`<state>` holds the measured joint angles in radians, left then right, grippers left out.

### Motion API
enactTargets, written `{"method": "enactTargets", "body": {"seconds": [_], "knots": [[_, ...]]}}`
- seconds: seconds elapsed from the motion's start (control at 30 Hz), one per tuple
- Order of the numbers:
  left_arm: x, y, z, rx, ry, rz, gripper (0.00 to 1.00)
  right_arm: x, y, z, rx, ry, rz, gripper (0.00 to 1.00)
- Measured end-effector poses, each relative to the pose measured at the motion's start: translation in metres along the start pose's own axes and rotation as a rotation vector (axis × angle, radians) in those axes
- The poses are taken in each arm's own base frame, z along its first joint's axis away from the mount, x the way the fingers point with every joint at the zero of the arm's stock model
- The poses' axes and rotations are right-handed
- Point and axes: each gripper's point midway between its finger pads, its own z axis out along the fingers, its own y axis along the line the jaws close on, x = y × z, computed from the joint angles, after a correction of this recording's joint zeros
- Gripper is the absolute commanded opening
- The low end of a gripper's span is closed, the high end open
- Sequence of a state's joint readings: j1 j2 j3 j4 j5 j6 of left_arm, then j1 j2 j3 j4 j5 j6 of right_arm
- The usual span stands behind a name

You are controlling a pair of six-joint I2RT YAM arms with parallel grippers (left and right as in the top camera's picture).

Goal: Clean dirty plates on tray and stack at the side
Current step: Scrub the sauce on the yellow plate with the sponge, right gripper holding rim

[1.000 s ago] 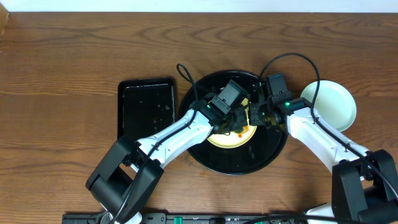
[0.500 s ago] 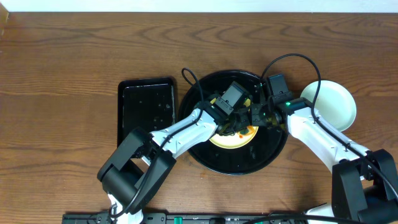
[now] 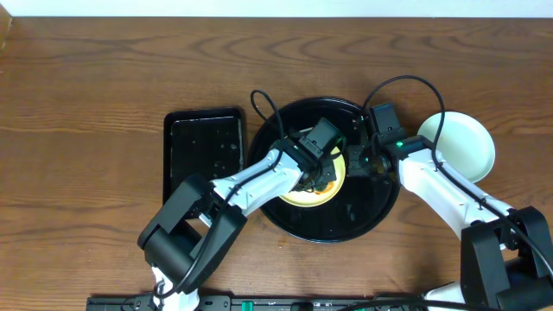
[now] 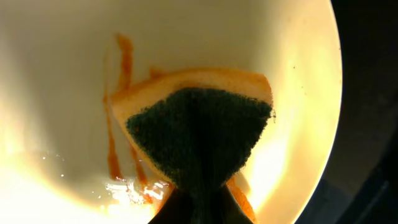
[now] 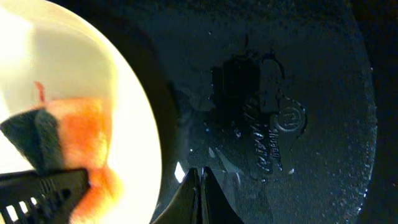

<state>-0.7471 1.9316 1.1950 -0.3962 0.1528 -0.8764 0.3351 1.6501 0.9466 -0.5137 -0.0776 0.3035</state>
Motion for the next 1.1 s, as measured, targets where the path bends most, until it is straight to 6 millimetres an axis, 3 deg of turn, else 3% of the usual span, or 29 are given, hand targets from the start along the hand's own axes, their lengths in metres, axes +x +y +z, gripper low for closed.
{"method": "enactTargets", "body": {"seconds": [0.17,0.4,0.5,0.63,0.73,0.87,1.1], "knots": [[-0.005,0.006,-0.003,-0.01,-0.004,0.054,0.08,-0.002,0.002,0.0,-0.009,-0.006,0.0,0.06],[-0.006,0.007,-0.003,-0.014,-0.006,0.08,0.08,-0.008,0.02,-0.001,-0.11,-0.025,-0.006,0.03],[-0.006,0.007,-0.003,-0.014,-0.006,0.082,0.08,-0.01,0.027,0.002,-0.147,-0.027,-0.003,0.2],[-0.006,0.007,-0.003,-0.014,-0.006,0.082,0.08,-0.007,0.028,0.019,-0.161,0.001,-0.004,0.21],[-0.006,0.007,-0.003,-0.014,-0.005,0.082,0.08,-0.001,0.026,0.033,-0.159,0.033,0.001,0.18],[-0.006,0.007,-0.003,-0.015,-0.006,0.082,0.08,0.0,0.029,0.039,-0.176,0.042,0.001,0.02],[-0.009,0.013,-0.004,-0.048,-0.025,0.081,0.08,0.001,0.032,0.04,-0.196,0.051,0.015,0.01]]}}
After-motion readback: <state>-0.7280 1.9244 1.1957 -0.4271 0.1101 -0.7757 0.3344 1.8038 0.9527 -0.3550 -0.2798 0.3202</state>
